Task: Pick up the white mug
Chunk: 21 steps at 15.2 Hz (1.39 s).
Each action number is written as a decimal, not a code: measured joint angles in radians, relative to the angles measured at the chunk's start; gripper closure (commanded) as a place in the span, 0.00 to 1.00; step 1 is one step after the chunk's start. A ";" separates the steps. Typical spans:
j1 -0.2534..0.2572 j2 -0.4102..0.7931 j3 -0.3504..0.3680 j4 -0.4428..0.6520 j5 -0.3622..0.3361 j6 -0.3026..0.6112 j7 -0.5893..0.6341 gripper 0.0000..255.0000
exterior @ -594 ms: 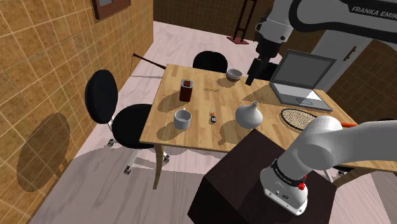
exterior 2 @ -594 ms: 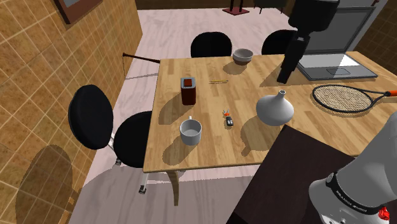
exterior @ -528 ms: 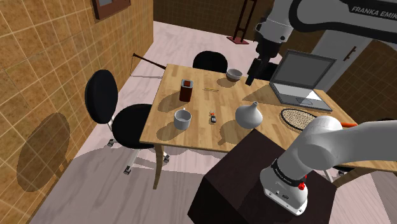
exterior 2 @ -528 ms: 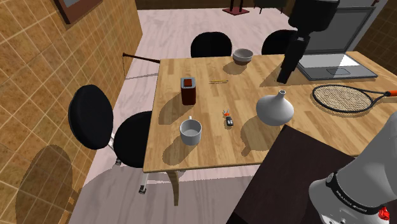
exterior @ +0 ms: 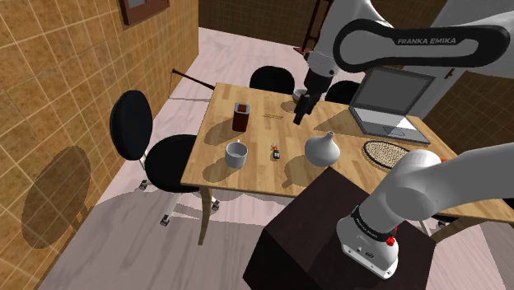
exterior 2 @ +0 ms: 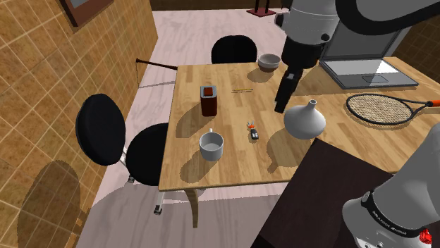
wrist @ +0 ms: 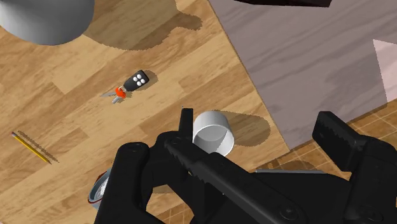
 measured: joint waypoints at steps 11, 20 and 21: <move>0.021 0.390 0.064 0.025 -0.020 0.383 0.033 0.00; 0.040 0.762 0.097 0.178 -0.118 0.611 0.117 0.00; 0.045 0.801 0.096 0.201 -0.132 0.628 0.127 0.00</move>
